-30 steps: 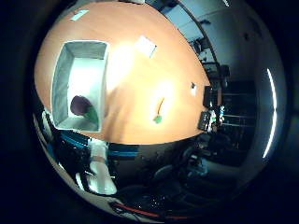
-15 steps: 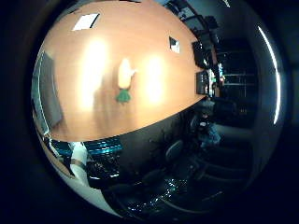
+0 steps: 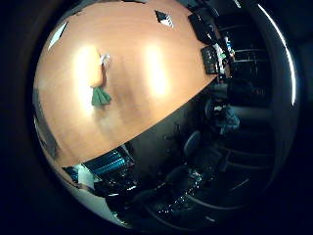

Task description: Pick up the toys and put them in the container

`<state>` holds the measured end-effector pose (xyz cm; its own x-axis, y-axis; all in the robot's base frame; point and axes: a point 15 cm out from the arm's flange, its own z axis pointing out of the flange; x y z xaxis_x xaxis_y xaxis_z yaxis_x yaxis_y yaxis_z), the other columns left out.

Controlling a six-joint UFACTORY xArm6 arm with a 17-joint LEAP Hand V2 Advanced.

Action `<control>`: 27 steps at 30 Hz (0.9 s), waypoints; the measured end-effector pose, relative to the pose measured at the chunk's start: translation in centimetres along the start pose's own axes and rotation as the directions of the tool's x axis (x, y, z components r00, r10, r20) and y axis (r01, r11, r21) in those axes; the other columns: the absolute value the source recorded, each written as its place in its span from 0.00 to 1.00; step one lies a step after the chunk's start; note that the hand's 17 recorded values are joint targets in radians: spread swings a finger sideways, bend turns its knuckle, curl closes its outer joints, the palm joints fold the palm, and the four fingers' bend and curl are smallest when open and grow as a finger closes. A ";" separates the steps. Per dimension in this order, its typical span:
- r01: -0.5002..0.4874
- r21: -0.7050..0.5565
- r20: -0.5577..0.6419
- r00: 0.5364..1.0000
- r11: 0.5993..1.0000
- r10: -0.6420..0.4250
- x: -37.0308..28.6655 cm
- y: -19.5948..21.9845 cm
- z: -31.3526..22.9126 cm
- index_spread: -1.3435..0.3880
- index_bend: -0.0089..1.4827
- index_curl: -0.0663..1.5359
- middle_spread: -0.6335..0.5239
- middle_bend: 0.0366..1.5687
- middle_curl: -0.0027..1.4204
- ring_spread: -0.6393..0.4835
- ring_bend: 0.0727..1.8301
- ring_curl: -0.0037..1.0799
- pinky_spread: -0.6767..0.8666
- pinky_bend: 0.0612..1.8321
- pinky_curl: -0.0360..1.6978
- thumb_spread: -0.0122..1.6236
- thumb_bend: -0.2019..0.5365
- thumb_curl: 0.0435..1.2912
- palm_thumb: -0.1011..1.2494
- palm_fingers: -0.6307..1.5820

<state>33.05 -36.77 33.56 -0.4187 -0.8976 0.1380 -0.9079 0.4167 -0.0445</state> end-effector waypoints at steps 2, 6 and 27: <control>-0.033 -0.012 0.004 0.999 0.999 0.033 0.6 -0.2 1.2 0.69 0.12 0.24 0.58 0.21 0.26 0.57 0.28 0.21 0.70 0.31 0.14 0.68 0.24 0.19 0.41 0.44; -0.084 -0.005 0.002 0.996 0.996 0.084 1.9 -0.9 2.8 0.69 0.12 0.24 0.58 0.22 0.27 0.58 0.28 0.21 0.70 0.31 0.13 0.68 0.24 0.19 0.41 0.44; -0.136 -0.052 0.003 0.991 0.989 0.136 2.1 -3.0 10.0 0.70 0.12 0.25 0.57 0.24 0.28 0.59 0.28 0.21 0.69 0.28 0.11 0.68 0.24 0.19 0.43 0.44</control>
<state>34.68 -41.35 24.06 -0.5388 -0.8328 0.1272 -0.8403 0.5419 -0.0113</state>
